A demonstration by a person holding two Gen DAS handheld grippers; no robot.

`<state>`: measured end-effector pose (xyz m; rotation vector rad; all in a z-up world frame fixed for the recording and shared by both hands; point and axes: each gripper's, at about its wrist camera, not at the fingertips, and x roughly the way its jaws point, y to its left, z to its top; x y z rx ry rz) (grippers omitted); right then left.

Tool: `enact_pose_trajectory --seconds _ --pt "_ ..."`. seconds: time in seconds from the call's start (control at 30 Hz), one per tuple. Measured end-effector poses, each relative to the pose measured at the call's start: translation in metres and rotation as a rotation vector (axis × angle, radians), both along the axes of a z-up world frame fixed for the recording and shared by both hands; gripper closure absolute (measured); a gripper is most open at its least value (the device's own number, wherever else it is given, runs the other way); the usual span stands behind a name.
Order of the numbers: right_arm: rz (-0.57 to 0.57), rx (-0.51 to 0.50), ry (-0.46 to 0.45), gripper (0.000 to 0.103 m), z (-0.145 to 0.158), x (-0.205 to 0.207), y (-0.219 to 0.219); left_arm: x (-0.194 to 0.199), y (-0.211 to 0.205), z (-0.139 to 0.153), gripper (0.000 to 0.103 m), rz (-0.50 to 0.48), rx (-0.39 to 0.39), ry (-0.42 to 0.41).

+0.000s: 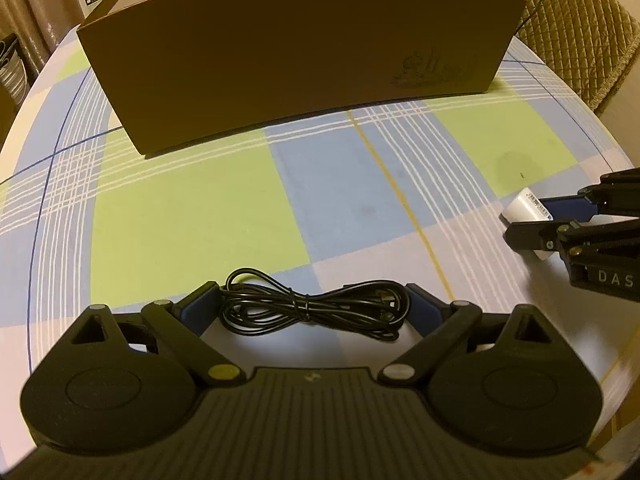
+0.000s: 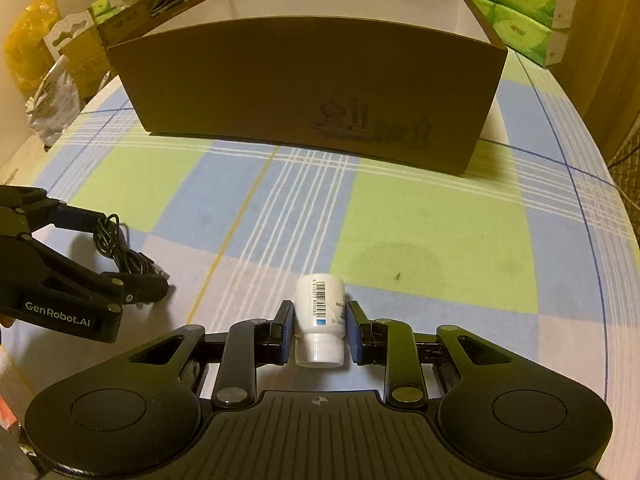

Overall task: Organize objects
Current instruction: 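Lift and carry the cable with the left tool while the right tool carries the bottle to the box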

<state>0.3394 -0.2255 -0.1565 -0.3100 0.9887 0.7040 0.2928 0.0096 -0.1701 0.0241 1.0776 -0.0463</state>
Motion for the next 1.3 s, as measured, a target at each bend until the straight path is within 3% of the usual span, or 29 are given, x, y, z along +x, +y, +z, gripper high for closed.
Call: enact_pose_trajectory --seconds 0.77,1.0,1.3 --pt "0.017 0.054 -0.005 0.079 0.016 0.005 -0.004 0.001 0.011 0.021 0.009 0.050 -0.005 -0.018" --pt "-0.001 0.125 -0.006 0.079 0.040 0.017 -0.002 0.008 0.017 0.058 0.009 0.055 -0.022 -0.107" --pt "-0.007 0.234 -0.070 0.079 0.084 0.050 0.014 0.039 0.025 0.109 0.009 0.054 -0.012 -0.243"
